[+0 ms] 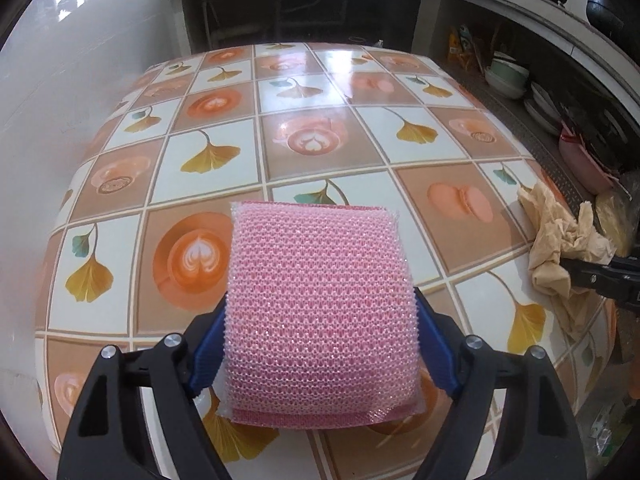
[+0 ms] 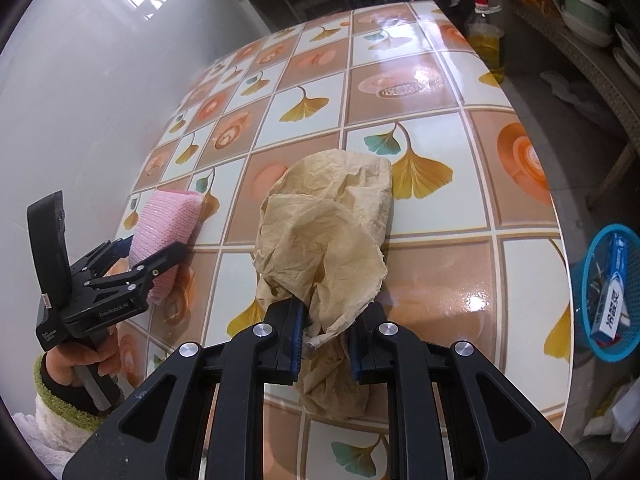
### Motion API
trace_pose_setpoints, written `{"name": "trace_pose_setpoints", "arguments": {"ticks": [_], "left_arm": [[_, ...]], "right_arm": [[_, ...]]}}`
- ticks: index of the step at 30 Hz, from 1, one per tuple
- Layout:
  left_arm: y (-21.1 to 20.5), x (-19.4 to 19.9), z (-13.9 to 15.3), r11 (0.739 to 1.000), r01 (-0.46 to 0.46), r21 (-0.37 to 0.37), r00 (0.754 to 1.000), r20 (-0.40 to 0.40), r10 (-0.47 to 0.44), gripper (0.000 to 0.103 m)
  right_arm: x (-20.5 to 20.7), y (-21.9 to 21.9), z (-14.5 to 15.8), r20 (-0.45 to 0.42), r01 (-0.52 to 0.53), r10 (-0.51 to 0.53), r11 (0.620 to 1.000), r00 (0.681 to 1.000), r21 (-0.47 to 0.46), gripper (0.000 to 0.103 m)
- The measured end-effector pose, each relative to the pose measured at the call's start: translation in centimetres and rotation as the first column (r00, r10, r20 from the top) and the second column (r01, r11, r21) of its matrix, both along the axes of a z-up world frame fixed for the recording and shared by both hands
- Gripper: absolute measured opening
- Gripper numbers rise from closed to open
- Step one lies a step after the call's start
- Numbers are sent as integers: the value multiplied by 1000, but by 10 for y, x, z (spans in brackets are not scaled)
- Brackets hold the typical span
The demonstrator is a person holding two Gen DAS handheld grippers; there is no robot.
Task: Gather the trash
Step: 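Carry the sponge and brown paper with both grippers to the wastebasket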
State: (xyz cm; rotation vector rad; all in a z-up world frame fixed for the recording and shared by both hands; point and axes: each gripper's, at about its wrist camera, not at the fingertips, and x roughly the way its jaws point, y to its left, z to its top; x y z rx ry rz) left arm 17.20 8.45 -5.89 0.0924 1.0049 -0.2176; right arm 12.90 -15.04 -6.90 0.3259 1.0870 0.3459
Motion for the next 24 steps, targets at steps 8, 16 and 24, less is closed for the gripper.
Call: {"name": "trace_pose_setpoints", "arguments": {"ticks": [8, 16, 24], "left_arm": [[-4, -5, 16, 999, 7, -45, 1000, 25, -6, 80], [-18, -9, 31, 997, 41, -63, 998, 52, -38, 80], [-36, -10, 41, 995, 73, -72, 996, 61, -68, 80]], "right_arm": [[-8, -8, 9, 27, 9, -10, 1000, 1000, 17, 18], [-19, -17, 15, 48, 25, -27, 999, 998, 40, 18], [-28, -31, 21, 66, 48, -52, 997, 996, 64, 18]]}}
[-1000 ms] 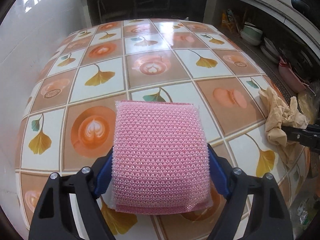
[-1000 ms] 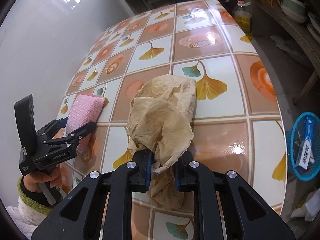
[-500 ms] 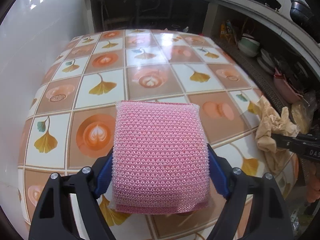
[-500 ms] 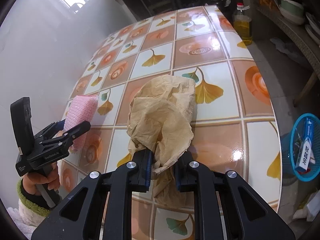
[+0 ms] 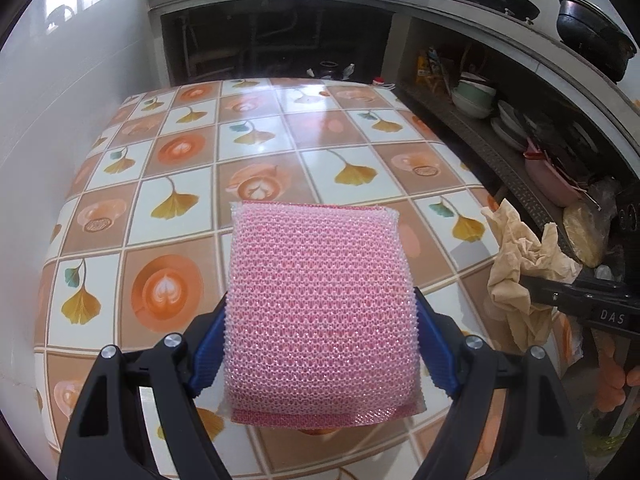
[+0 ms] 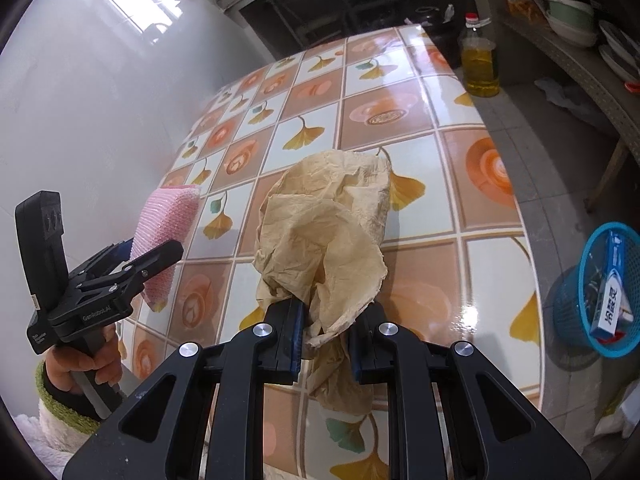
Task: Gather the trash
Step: 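Carry the sponge and brown paper with both grippers to the wastebasket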
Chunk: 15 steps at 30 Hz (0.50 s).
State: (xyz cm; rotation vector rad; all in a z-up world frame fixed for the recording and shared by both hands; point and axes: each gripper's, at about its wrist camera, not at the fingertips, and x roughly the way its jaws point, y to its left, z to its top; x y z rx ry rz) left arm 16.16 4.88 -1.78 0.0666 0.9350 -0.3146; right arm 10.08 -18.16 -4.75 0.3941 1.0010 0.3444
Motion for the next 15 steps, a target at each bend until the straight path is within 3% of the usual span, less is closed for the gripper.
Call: {"name": "trace_pose_setpoints", "arguments": {"ticks": [15], "left_arm": [[-85, 4, 21, 988, 155, -19, 988, 20, -155, 80]], "right_arm": [[-25, -61, 7, 41, 103, -106, 992, 994, 71, 18]]}}
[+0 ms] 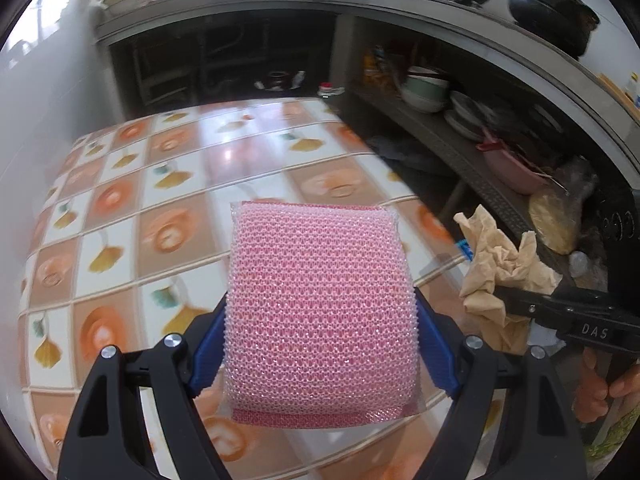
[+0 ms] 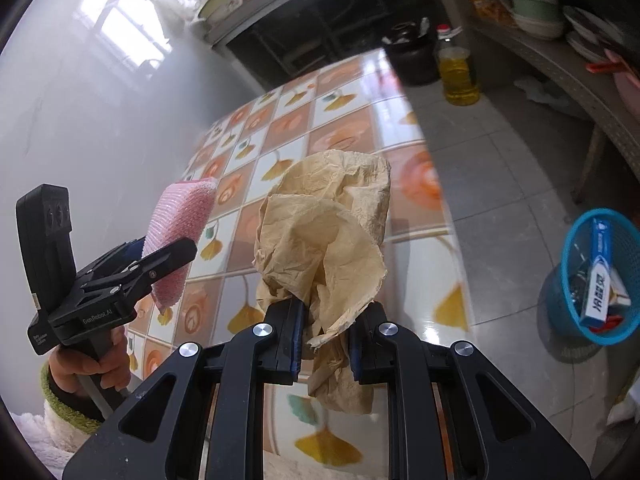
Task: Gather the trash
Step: 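Carry the sponge and brown paper with both grippers to the wastebasket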
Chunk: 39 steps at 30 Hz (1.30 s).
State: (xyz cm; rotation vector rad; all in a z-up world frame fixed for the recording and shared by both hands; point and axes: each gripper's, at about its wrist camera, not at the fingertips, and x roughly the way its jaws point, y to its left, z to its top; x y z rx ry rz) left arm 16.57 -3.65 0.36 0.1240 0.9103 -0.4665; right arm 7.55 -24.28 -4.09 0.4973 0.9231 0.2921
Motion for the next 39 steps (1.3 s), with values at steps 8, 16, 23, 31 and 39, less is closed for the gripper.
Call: {"name": "trace_pose_setpoints", "arguments": {"ticks": [8, 16, 23, 31, 39], "left_arm": [[-80, 5, 7, 987, 156, -28, 988, -18, -156, 80], [-169, 9, 11, 947, 316, -52, 947, -48, -319, 80], [-237, 11, -1, 908, 409, -89, 898, -139, -418, 80], [-293, 26, -18, 894, 436, -100, 862, -239, -447, 80], [-358, 41, -79, 879, 470, -77, 797, -390, -461, 80]], "right_arm": [[-27, -59, -6, -8, 127, -127, 992, 992, 24, 18], [-53, -111, -21, -39, 272, -270, 961, 962, 46, 18], [-73, -140, -35, -72, 357, -353, 933, 933, 45, 18], [-113, -210, -53, -88, 547, -553, 833, 828, -83, 17], [-126, -256, -109, -225, 639, -655, 755, 722, -146, 18]]}}
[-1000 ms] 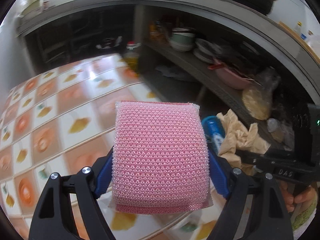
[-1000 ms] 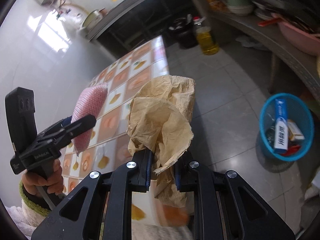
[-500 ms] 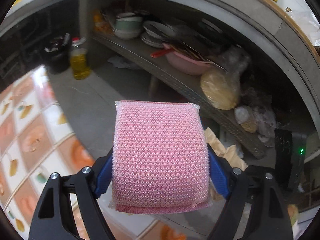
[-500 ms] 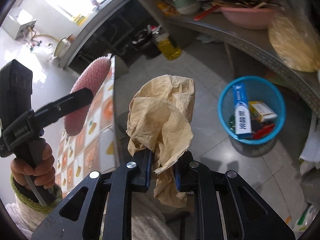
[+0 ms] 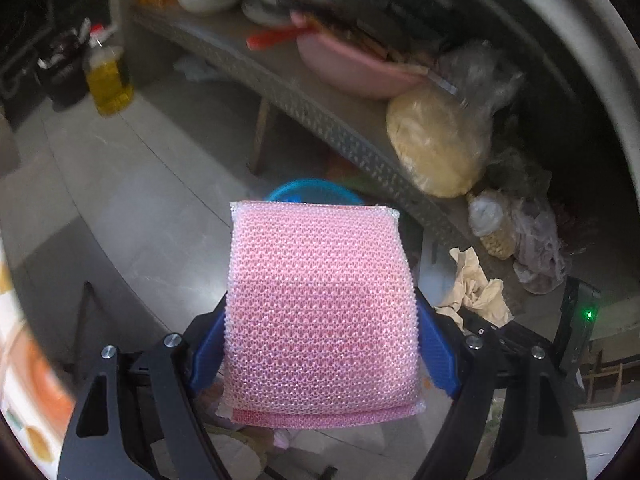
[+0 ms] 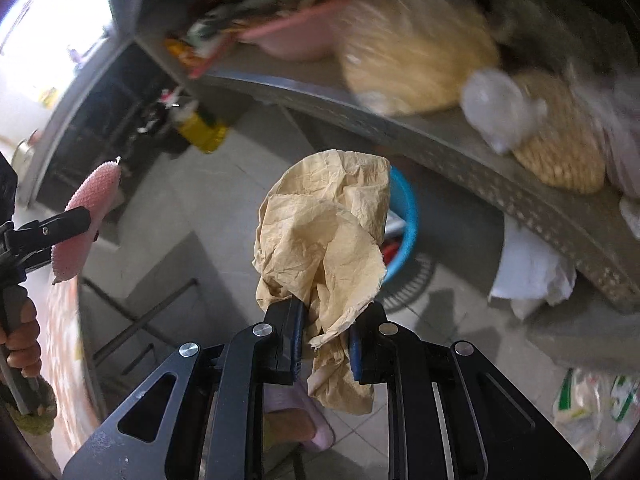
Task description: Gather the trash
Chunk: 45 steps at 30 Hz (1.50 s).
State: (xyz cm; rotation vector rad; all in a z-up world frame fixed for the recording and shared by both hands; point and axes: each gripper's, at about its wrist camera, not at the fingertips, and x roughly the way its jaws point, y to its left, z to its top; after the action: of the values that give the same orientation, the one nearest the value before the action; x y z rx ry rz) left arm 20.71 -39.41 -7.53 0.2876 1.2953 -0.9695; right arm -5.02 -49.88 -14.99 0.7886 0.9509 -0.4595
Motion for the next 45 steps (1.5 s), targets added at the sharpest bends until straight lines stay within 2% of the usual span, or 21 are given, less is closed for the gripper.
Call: {"name": "trace_pose_setpoints", "arguments": {"ticks": [5, 10, 16, 17, 18, 20, 21, 24, 27, 33, 41, 45], "left_arm": [[-40, 15, -49, 998, 7, 62, 994, -105, 0, 80], [-78, 27, -79, 996, 13, 87, 986, -168, 2, 80], [-116, 35, -103, 999, 8, 42, 967, -254, 3, 82], [-120, 36, -105, 999, 6, 34, 967, -257, 3, 86], [-124, 37, -107, 1000, -2, 24, 967, -253, 8, 92], [-129, 38, -111, 1000, -14, 27, 971, -240, 20, 95], [-129, 38, -111, 1000, -19, 25, 970, -243, 24, 95], [-124, 39, -111, 1000, -18, 17, 966, -257, 22, 96], [-112, 41, -105, 999, -32, 8, 966, -255, 33, 96], [-82, 42, -69, 997, -60, -42, 970, -236, 48, 96], [-20, 18, 20, 982, -38, -185, 993, -120, 16, 96], [35, -6, 64, 965, -48, -259, 998, -41, 39, 96]], "right_arm": [[24, -7, -30, -45, -4, 5, 999, 999, 34, 17], [55, -20, -55, -82, -17, 20, 999, 996, 42, 17], [87, -34, -86, -105, -15, 22, 998, 994, 61, 20], [91, -36, -91, -106, -18, 25, 998, 994, 64, 26], [97, -37, -98, -107, -19, 26, 997, 994, 69, 39], [101, -43, -111, -116, -4, 12, 997, 993, 74, 55], [102, -43, -115, -127, 5, 5, 997, 992, 74, 59], [98, -45, -122, -136, 36, -23, 995, 990, 93, 60], [89, -46, -111, -109, 52, -44, 996, 993, 74, 66], [62, -46, -82, -53, 92, -91, 996, 994, 12, 67], [37, -9, -27, 31, 57, -53, 991, 998, -122, 67], [22, 28, 13, 99, -4, 20, 986, 995, -166, 68]]}}
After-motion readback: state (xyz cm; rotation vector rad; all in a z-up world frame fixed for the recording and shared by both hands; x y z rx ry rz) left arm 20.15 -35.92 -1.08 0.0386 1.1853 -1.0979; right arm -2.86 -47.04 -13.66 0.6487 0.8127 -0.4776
